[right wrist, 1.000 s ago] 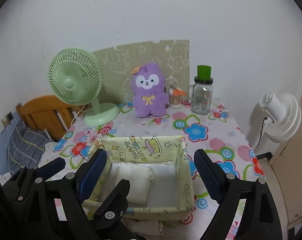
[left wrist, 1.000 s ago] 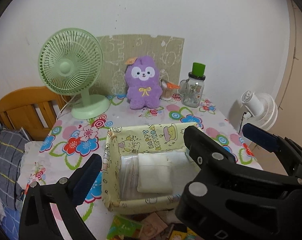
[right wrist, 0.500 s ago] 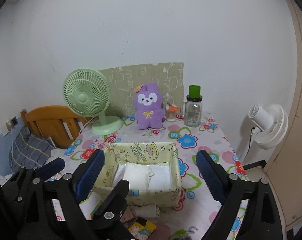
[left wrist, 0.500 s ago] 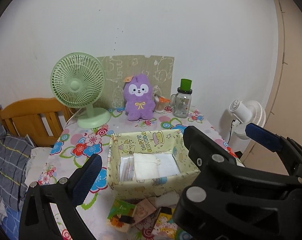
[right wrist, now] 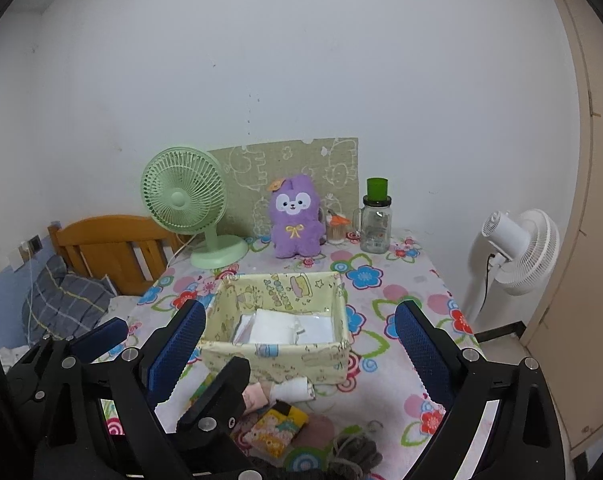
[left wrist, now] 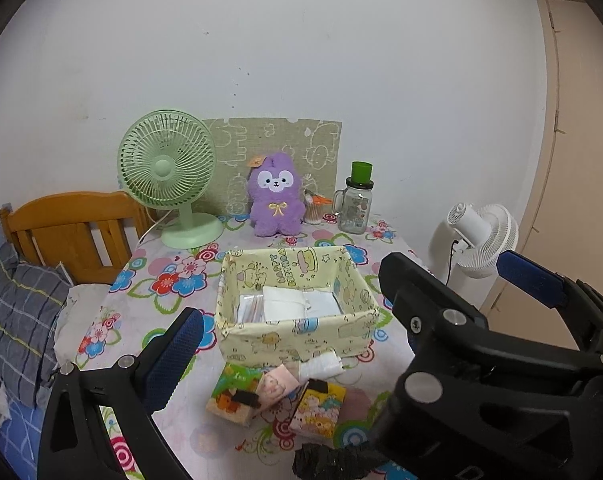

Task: Organize soft objects
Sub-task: 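Open both tools to release cups and cloth, then lift away from the box, then lower the left tool onto the black bag while the right tool grasps the grey glove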

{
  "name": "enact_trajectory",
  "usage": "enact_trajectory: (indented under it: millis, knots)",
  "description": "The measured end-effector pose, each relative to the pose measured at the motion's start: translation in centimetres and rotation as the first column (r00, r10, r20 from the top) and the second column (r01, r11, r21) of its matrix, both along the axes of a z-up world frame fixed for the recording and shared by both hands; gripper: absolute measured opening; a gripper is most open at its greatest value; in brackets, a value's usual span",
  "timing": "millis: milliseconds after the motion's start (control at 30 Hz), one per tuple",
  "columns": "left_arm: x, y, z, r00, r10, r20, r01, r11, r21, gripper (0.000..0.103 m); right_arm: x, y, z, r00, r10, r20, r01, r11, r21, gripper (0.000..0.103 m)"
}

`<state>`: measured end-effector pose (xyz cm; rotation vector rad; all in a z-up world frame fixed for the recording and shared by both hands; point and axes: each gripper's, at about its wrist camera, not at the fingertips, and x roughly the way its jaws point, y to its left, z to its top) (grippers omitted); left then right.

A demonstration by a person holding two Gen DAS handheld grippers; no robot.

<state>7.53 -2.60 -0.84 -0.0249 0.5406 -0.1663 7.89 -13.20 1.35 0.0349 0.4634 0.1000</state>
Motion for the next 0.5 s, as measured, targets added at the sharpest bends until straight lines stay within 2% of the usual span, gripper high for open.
enact_trajectory:
  millis: [233,500]
  knots:
    - [-2.0,-0.3,-0.9,0.999,0.026,0.026,-0.026,1.000,0.004,0.103,-1.8,-0.2,-0.7,1.000,0.010,0.007,-0.010,1.000,-0.017,0.097]
    - [-2.7,-0.9,-4.1,1.000,0.008,-0.008,-0.008,1.000,-0.012,0.103,-3.1,-0.6,-3.5,1.000,0.006,0.016,-0.006,0.999,-0.042,0.097]
